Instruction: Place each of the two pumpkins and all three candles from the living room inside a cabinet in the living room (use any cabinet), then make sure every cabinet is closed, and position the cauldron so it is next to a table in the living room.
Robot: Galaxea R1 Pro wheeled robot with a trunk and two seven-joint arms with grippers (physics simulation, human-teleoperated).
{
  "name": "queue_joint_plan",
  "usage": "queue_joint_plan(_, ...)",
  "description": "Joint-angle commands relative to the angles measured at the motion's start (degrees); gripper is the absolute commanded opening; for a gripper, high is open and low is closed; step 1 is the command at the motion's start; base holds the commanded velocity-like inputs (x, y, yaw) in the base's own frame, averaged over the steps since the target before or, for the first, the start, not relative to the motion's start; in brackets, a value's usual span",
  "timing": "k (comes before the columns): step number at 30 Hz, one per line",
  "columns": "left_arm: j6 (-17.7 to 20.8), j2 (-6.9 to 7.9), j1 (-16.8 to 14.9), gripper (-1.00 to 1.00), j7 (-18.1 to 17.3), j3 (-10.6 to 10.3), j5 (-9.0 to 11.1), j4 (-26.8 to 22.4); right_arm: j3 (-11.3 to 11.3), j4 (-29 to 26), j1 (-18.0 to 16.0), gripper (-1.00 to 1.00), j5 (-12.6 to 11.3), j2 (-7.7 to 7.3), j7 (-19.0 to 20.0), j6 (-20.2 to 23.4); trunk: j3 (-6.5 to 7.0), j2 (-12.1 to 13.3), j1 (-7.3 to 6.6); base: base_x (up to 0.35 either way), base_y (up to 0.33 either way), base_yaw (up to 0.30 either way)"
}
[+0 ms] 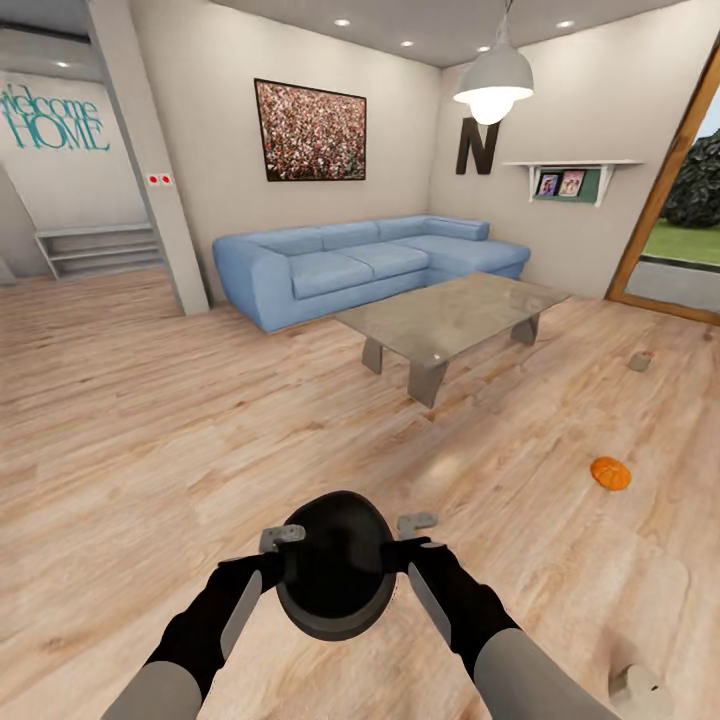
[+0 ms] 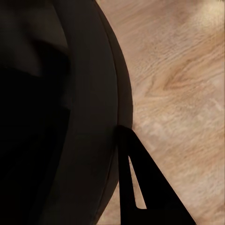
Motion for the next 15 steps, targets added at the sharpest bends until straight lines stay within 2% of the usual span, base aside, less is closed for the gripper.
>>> queue_joint_plan(1,0.3,0.05,0.0,-1.00,0.0,0.0,1.1,-0.1,0.0,-2.5,-0.1,-1.00,-1.9,0.00,2.4,0.1,-0.05,0.0,0.00,0.130,0.116,0.117)
queue_joint_plan(6,0.4,0.02,0.0,-1.00,0.0,-0.1,1.1,0.0,0.0,-3.7,0.0,-1.00,-1.9,0.00,2.3,0.2,-0.05,0.0,0.00,0.215,0.124,0.032)
queue_joint_plan(15,0.4,-0.02,0.0,-1.00,0.0,-0.2,1.0,0.0,0.0,-3.8,0.0,-1.00,-1.9,0.00,2.3,0.2,-0.05,0.0,0.00,0.285,0.135,0.002)
